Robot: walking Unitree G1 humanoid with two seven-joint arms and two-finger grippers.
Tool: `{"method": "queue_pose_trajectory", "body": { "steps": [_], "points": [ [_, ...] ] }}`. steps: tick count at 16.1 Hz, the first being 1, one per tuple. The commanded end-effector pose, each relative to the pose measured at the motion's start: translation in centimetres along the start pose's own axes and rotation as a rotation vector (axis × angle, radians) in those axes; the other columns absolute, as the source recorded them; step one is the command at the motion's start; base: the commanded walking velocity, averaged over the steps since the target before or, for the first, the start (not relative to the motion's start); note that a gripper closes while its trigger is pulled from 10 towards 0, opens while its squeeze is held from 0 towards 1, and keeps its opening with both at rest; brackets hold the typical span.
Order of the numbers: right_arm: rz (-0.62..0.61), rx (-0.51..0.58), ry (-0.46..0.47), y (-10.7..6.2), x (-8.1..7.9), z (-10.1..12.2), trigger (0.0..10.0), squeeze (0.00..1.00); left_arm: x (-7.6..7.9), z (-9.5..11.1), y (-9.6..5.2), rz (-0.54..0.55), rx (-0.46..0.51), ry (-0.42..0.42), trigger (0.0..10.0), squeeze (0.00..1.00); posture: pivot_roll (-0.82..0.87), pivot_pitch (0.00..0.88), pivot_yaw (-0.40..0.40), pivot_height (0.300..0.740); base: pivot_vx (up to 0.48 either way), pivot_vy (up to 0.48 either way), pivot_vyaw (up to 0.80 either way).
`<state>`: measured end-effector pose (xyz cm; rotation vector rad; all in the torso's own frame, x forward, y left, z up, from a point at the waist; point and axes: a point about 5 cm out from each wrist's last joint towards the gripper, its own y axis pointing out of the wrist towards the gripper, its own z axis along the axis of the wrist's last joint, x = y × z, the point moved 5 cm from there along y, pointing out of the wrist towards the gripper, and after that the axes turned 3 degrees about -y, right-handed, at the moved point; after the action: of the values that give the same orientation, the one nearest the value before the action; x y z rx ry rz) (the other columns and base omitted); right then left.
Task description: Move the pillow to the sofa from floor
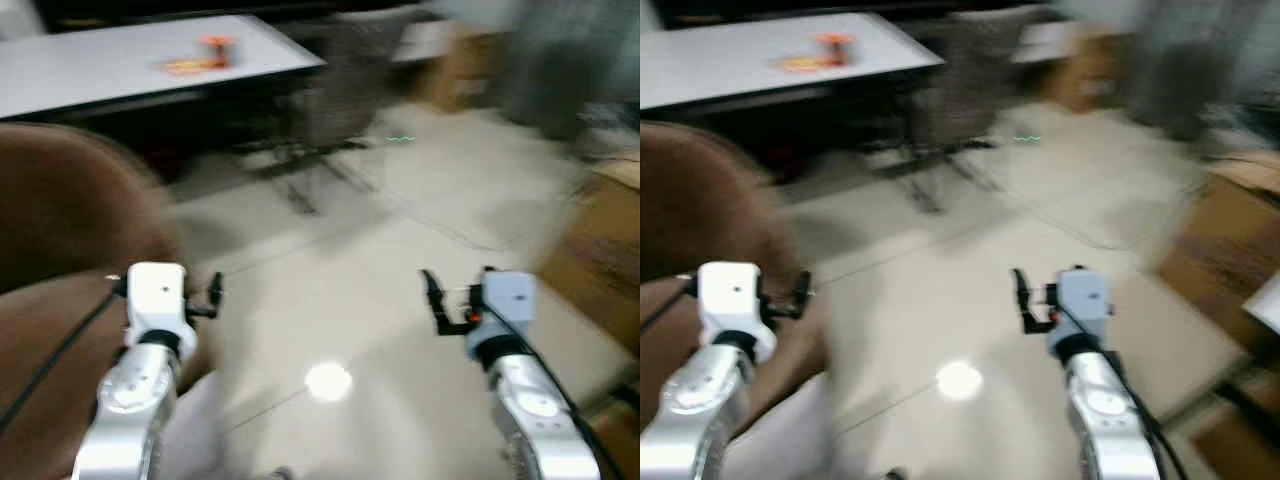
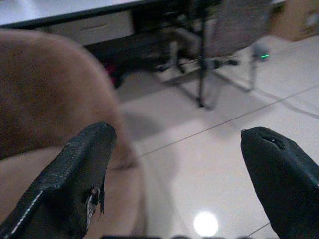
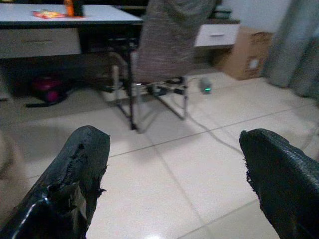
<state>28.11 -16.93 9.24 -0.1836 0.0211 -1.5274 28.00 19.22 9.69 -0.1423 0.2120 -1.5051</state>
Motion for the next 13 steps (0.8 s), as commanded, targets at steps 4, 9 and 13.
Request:
{"method": "queue_pose_trajectory", "body": {
  "steps": [4, 9, 13],
  "points": [
    [-0.05, -0.03, -0.021, -0.5, 0.5, -0.2, 10.0, 1.0, 0.0, 0.1, -0.3, 0.001, 0.0, 0.004, 10.0, 0.0, -0.08, 0.01, -0.016, 0.74, 0.0, 0.0, 0.8],
    [-0.074, -0.059, -0.027, -0.7, 0.3, -0.8, 10.0, 1.0, -0.9, -0.3, -1.1, 0.03, 0.01, 0.025, 10.0, 0.0, -0.06, 0.021, -0.058, 0.74, 0.0, -0.064, 0.8],
    [-0.058, -0.088, -0.148, -0.1, 0.4, -1.2, 10.0, 1.0, -0.8, -0.4, -2.4, 0.051, 0.009, 0.036, 10.0, 0.0, -0.03, 0.031, -0.084, 0.74, 0.0, -0.415, 0.0]
  ]
}}
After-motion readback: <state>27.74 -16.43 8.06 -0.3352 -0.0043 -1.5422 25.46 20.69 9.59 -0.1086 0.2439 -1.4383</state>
